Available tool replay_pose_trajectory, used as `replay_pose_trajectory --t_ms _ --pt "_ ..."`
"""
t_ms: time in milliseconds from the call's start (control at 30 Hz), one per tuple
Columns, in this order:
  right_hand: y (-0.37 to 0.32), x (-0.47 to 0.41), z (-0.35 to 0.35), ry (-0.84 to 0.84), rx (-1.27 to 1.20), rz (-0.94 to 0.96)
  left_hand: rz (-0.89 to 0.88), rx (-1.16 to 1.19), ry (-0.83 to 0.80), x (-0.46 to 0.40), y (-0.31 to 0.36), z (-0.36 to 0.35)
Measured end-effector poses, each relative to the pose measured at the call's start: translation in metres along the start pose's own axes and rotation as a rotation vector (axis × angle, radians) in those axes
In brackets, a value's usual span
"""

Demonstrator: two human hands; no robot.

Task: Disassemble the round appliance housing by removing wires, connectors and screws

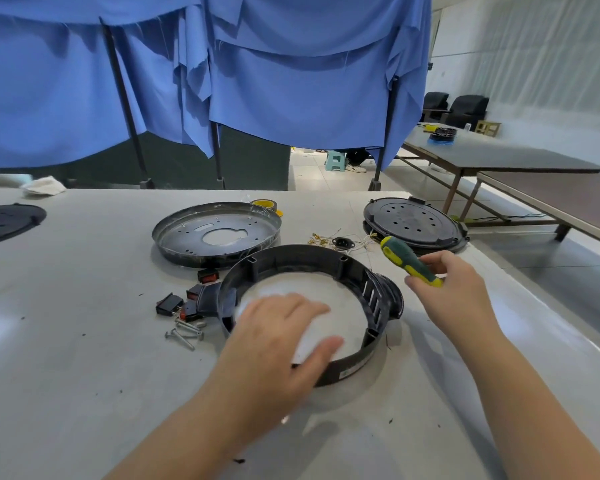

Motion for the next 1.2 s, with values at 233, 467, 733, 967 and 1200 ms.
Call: replay_pose_trajectory --t_ms 233,467,733,967,1200 --pt "0.003 -0.011 0.0 0.051 0.055 -0.099 0.438 0.039 0.269 -0.007 -0.07 0.021" --pt "0.006 -0.031 -0.025 -0.103 0.064 -0.216 0.775 0.365 0.246 0.004 -0.105 0.005" --pt "0.017 -0.053 -0.044 -0.219 0.202 -0.317 0.779 0.486 0.279 0.008 -0.106 -0.005" --pt "0.015 -0.06 -0.047 -0.254 0.308 -0.314 0.757 0.474 0.293 0.008 -0.107 -0.007" --pt "0.014 -0.061 -0.042 -0.113 0.262 -0.169 0.743 0.467 0.337 0.006 -0.112 -0.005"
Point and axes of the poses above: each hand's wrist, its own x-axis away from the middle knuckle, its own z-axis out of the back of the hand, y = z × x, the point moved 4 cm from there along -x, towards the middle knuckle, and after that the axes turned 3 degrees about -x, right-handed, at the moved point
